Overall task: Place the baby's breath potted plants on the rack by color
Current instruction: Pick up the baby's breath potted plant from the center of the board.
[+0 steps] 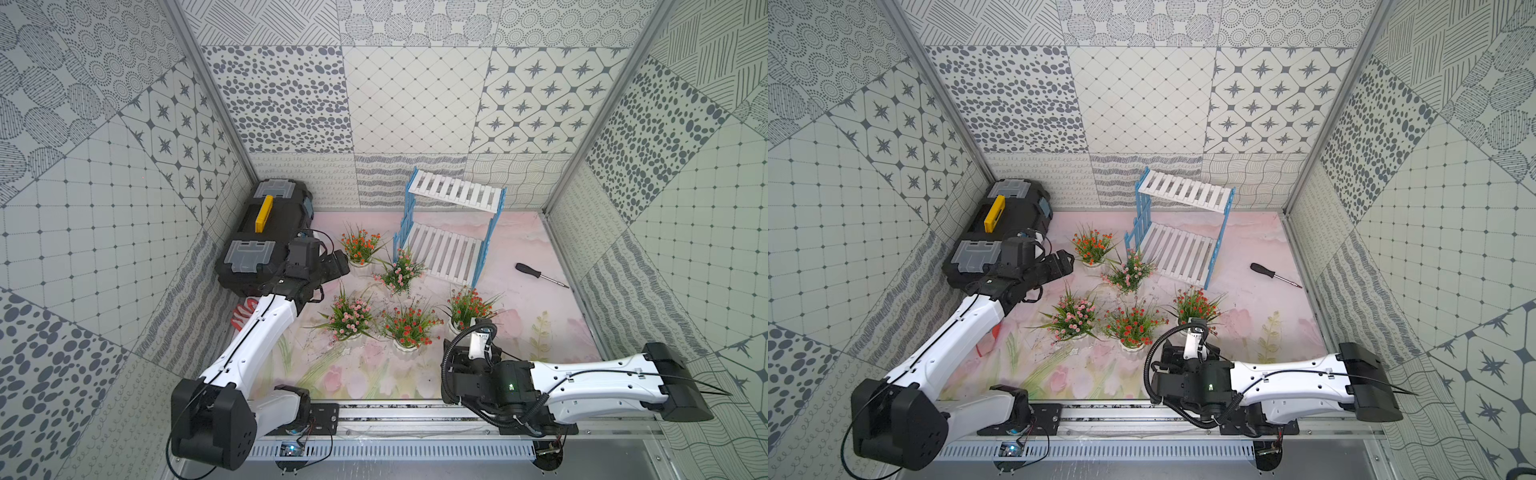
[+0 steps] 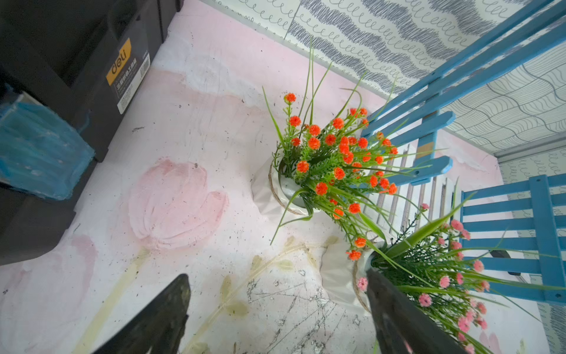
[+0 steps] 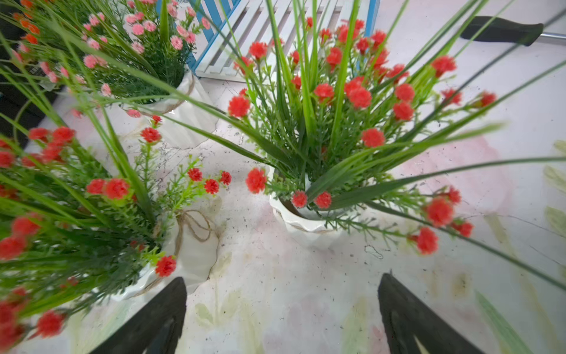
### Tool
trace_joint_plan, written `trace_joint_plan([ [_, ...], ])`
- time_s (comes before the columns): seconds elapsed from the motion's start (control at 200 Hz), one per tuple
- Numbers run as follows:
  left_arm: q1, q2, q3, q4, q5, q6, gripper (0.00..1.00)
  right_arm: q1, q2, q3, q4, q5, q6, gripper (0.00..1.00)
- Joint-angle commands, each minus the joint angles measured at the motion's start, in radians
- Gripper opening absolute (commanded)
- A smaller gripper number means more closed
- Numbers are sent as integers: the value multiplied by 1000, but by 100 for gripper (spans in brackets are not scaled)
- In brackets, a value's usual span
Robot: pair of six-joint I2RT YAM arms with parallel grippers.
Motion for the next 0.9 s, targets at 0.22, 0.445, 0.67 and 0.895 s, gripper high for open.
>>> trace_joint_plan([
  [0.22,-7,-16,-7,81,-18,-21,90,-142,-61,-149,322,-34,-270,98],
  [0.445,-8,-15,-25,105,-26,-27,90,-214,18,-139,454,-83,-424,98],
  [0.67,-11,-20,-28,106,-32,-21,90,-282,63,-174,550,-126,-463,98],
  [0.895,-13,-13,-38,125,-29,-23,90,-328,44,-223,623,-124,-503,98],
])
